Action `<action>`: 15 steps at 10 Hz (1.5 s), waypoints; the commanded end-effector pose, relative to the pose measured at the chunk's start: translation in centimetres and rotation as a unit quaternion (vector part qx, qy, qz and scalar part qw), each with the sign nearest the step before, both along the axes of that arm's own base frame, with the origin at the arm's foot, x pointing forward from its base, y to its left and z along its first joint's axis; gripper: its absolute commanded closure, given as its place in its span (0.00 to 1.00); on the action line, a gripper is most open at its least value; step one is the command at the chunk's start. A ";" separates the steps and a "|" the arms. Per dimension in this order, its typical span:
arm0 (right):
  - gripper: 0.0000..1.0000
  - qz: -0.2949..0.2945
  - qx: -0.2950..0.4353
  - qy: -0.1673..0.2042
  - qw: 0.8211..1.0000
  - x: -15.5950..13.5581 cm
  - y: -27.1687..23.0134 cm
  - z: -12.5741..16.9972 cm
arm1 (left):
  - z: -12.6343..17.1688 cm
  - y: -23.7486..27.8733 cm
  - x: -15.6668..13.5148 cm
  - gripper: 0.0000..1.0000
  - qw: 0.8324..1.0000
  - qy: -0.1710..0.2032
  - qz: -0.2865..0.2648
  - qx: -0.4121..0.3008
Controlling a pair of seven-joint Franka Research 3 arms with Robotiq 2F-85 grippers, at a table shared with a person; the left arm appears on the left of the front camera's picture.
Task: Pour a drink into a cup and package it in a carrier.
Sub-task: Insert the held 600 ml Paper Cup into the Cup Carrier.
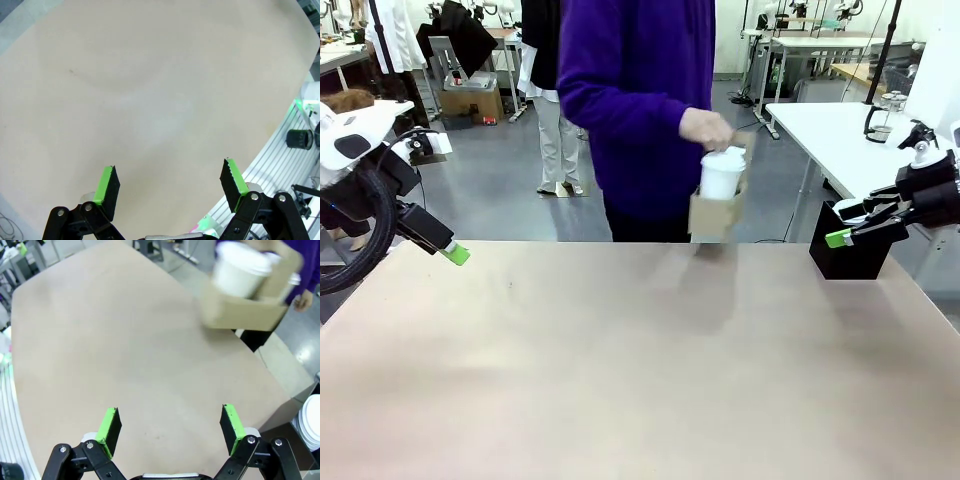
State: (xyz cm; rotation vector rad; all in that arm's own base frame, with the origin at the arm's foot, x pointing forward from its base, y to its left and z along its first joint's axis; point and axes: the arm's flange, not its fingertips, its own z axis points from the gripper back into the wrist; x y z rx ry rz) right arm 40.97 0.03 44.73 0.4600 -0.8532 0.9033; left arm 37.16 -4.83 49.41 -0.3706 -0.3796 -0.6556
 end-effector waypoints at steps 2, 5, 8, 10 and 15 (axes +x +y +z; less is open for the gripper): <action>0.00 0.006 -0.007 -0.010 1.000 0.1 -0.2 0.1 | 0.2 0.0 0.0 0.00 1.000 0.002 0.004 0.005; 0.00 0.006 -0.007 -0.010 1.000 0.1 -0.2 0.1 | 0.2 0.0 0.0 0.00 1.000 0.002 0.004 0.005; 0.00 0.006 -0.007 -0.010 1.000 0.1 -0.2 0.1 | 0.2 0.0 0.0 0.00 1.000 0.002 0.004 0.005; 0.00 0.006 -0.007 -0.010 1.000 0.1 -0.2 0.1 | 0.2 0.0 0.0 0.00 1.000 0.002 0.004 0.005; 0.00 0.006 -0.007 -0.010 1.000 0.1 -0.2 0.1 | 0.2 0.0 0.0 0.00 1.000 0.002 0.004 0.005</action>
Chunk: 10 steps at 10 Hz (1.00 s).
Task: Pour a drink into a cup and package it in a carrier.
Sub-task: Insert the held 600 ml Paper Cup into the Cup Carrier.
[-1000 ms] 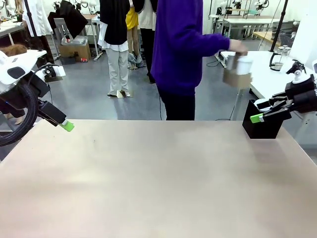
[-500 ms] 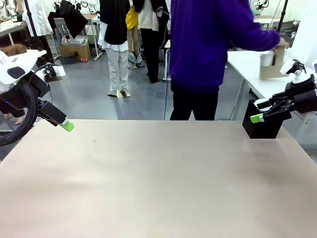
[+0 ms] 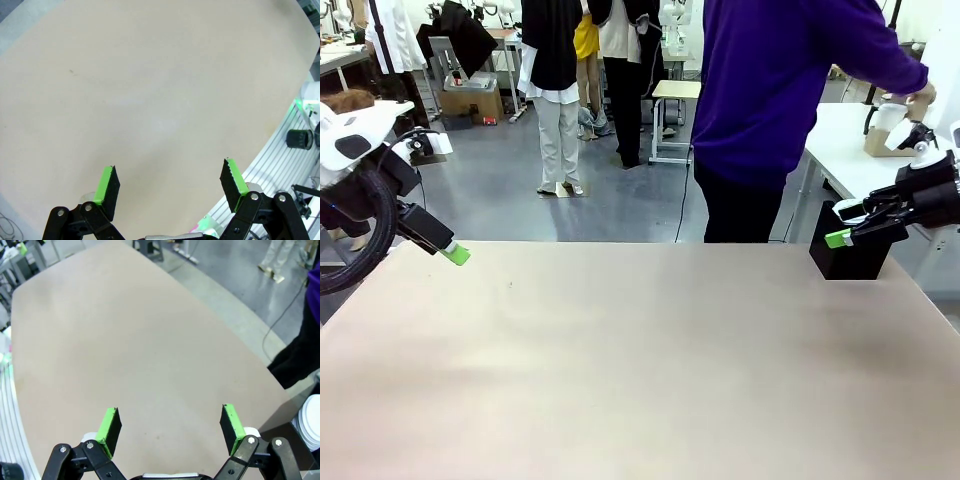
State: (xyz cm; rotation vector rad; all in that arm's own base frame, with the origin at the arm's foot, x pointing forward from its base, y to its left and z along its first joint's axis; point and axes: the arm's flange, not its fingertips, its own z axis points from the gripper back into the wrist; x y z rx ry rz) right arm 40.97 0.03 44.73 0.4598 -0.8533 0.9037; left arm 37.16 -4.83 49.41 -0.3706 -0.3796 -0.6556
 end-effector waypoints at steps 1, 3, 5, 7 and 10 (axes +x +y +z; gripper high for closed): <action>0.00 0.005 -0.007 -0.010 1.000 0.1 -0.2 0.1 | 0.2 0.0 0.0 0.00 1.000 0.002 0.004 0.005; 0.00 0.005 -0.007 -0.010 1.000 0.1 -0.2 0.1 | 0.2 0.0 0.0 0.00 1.000 0.002 0.004 0.005; 0.00 0.005 -0.007 -0.010 1.000 0.1 -0.2 0.1 | 0.2 0.0 0.0 0.00 1.000 0.002 0.004 0.005; 0.00 0.005 -0.007 -0.010 1.000 0.1 -0.2 0.1 | 0.2 0.0 0.0 0.00 1.000 0.002 0.004 0.005; 0.00 0.005 -0.007 -0.010 1.000 0.1 -0.2 0.1 | 0.2 0.0 0.0 0.00 1.000 0.002 0.004 0.005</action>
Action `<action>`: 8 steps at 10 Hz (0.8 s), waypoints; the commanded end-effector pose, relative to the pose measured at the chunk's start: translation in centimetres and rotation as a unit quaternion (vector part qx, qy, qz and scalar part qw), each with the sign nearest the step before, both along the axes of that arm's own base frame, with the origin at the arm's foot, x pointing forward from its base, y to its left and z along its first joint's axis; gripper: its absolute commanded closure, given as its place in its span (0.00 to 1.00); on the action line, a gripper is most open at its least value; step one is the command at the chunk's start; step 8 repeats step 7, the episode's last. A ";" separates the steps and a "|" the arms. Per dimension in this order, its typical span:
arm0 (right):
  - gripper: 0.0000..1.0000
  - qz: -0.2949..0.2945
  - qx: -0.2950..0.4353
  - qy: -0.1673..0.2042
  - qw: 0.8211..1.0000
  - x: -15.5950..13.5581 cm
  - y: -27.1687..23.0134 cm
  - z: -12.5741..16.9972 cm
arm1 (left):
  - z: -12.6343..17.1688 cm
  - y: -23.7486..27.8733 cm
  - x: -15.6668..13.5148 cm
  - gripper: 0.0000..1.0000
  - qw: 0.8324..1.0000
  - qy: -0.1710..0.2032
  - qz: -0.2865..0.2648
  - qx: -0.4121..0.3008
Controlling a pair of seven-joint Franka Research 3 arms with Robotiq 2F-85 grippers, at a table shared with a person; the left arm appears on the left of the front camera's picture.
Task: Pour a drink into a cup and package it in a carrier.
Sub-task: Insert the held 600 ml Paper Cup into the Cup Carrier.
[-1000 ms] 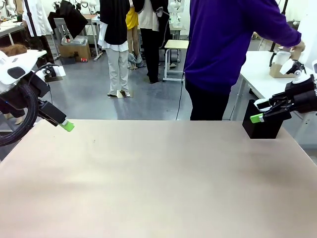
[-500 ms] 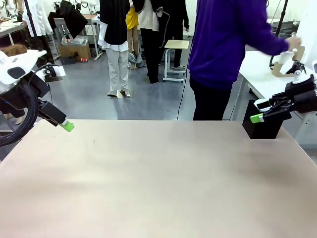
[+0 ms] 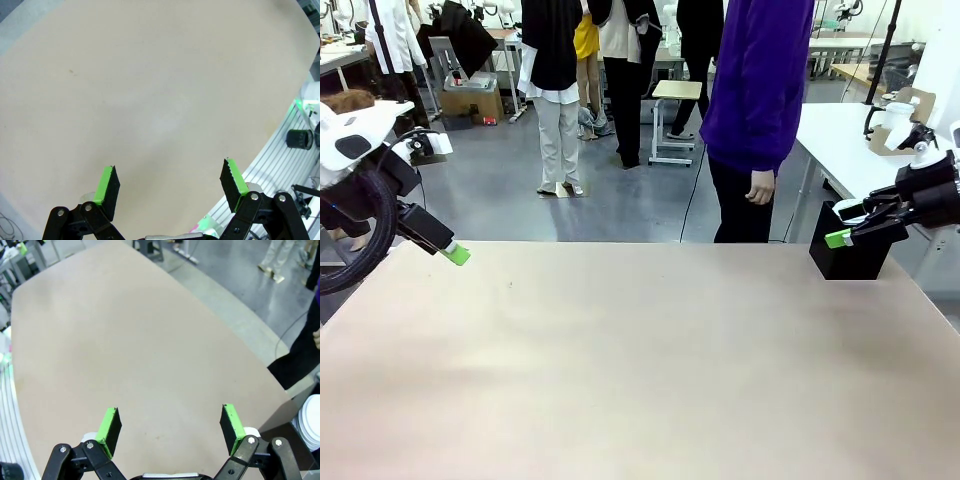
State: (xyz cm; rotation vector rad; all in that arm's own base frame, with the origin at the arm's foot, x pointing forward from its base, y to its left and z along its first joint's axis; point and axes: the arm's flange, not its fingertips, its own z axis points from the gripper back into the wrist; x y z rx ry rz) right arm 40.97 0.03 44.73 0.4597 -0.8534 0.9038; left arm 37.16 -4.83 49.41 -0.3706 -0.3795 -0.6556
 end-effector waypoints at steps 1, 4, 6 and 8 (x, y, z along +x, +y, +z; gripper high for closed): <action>0.00 0.005 -0.006 -0.010 1.000 0.1 -0.2 0.1 | 0.2 0.0 0.0 0.00 1.000 0.002 0.004 0.005; 0.00 0.005 -0.006 -0.010 1.000 0.1 -0.2 0.1 | 0.2 0.0 0.0 0.00 1.000 0.002 0.004 0.005; 0.00 0.005 -0.006 -0.010 1.000 0.1 -0.2 0.1 | 0.2 0.0 0.0 0.00 1.000 0.002 0.004 0.005; 0.00 0.005 -0.006 -0.010 1.000 0.1 -0.2 0.1 | 0.2 0.0 0.0 0.00 1.000 0.002 0.004 0.005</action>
